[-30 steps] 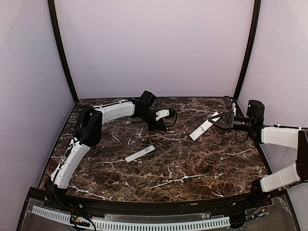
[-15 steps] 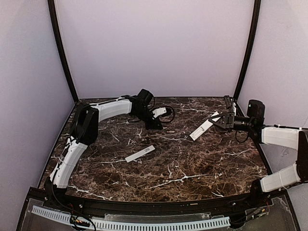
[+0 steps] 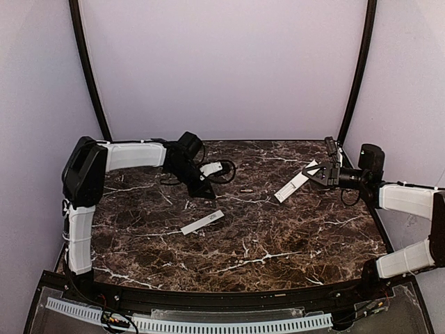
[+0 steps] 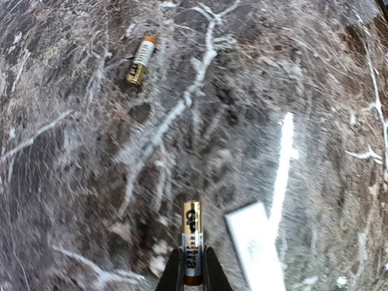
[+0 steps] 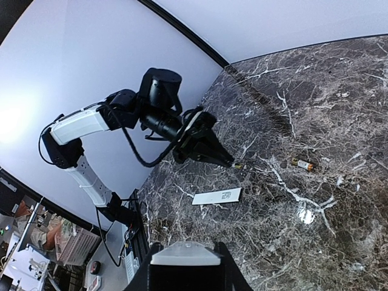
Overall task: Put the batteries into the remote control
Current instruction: Pick up the battery from the center of the board, then place the battery at the center of the board.
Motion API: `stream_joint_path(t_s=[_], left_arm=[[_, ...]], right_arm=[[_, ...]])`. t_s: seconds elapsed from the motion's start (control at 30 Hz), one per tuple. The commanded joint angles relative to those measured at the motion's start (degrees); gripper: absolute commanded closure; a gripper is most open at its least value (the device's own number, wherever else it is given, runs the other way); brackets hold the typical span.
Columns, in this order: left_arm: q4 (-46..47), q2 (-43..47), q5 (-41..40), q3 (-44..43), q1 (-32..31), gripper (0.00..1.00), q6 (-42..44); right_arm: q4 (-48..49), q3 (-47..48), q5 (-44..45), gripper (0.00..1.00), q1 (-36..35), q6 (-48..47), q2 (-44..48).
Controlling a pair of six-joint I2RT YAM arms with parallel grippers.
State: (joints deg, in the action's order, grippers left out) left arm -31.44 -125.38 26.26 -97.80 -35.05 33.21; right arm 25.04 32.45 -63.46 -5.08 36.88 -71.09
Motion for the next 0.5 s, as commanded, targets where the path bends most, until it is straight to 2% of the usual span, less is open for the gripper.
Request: stream_joint_path(t_s=[0.0,0.1,0.2,0.3,0.47], left_arm=[[3.87,14.76,-0.96,14.21,-3.58,1.00,-3.23],[7.07,22.62,-1.03,23.42,-7.66,1.00,-4.51],[10.68,26.58,-0.74,32.29,-10.22,1.00,-6.87],[13.11,28.40,-0.92,37.71,-12.63,1.00,-9.00],[15.12,28.19,-2.04,41.99,-14.85,1.00,-11.86]], right_arm=[[3.22,-0.59,-1.14,1.00,0.38,0.12,-0.01],[3.45,-0.61,-1.14,1.00,0.36,0.21,-0.23],[3.83,-0.65,-1.28,1.00,0.34,0.53,-0.59],[4.46,-0.80,-1.67,1.00,0.34,1.10,-0.91],[5.03,-1.35,-1.64,1.00,0.33,1.27,-1.22]])
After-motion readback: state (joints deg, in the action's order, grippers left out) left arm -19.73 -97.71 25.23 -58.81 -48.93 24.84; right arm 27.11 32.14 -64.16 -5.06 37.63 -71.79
